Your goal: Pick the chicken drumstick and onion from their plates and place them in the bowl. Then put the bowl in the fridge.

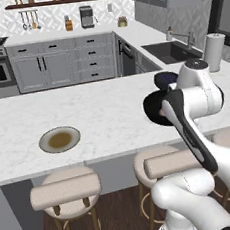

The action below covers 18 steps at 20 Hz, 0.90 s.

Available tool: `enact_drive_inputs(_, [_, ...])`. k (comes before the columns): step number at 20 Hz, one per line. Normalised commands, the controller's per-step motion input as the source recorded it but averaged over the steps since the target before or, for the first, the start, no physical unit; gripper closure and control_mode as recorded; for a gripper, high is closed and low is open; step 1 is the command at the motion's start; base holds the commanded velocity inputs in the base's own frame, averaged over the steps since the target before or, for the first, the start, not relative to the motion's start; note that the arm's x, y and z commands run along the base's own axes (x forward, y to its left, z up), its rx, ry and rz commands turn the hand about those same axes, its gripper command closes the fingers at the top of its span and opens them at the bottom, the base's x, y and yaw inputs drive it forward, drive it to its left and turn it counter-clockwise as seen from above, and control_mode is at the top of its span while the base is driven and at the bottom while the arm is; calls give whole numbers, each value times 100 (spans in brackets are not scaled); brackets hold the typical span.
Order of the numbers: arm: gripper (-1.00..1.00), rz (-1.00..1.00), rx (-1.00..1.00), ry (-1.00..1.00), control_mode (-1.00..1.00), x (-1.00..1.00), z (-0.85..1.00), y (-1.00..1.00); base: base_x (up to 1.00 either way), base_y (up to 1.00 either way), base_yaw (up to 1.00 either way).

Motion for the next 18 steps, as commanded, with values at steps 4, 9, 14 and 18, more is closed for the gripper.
enact_drive_inputs(4, [100,0,0,0,100,-4,0,0,-7,0,0])
enact_drive_inputs(9, [100,0,0,0,100,0,0,0,-92,5,20])
enact_drive_inputs(14, [100,0,0,0,100,0,0,0,-43,27,86])
enact_drive_inputs(18, [100,0,0,0,100,0,0,0,-1,28,94])
